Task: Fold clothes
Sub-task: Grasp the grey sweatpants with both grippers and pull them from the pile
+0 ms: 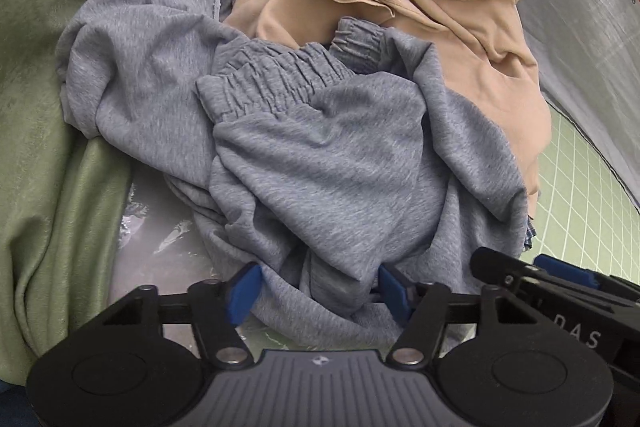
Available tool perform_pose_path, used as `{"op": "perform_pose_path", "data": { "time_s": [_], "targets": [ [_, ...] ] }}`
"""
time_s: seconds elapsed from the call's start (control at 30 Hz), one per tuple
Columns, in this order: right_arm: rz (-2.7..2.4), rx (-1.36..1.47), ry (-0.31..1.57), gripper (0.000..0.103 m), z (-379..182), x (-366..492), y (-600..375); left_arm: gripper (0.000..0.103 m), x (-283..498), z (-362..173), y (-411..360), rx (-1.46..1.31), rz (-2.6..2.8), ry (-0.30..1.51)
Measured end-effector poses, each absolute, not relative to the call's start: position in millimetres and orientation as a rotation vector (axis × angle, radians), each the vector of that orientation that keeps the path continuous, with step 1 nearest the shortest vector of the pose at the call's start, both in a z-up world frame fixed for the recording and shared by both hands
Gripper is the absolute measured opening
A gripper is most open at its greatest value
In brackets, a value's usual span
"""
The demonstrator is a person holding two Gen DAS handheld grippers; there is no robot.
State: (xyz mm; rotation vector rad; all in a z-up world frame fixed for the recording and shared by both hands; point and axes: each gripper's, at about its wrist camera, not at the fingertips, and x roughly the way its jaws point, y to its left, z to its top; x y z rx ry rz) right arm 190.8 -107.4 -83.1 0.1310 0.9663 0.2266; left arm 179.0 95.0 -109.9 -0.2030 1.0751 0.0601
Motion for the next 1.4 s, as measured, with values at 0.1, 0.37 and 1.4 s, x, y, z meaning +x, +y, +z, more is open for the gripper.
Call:
{"op": "perform_pose_path", "data": {
  "time_s": [0.1,0.37,1.4],
  "targets": [
    [0.301,0.149,0.983,0.023,-89,196,-103,0.023,181,-112,91,-0.201,0.063,1.079],
    [0.323,0.137,0.919,0.001,-79,176,-119,0.002,172,-100,81,-0.171,0.038,1.049],
    [-0.367,0.31,0.778,0.001,-49,-123,-471,0.0,-15,-40,-240,-0.042,-0.446,0.989]
  ]
}}
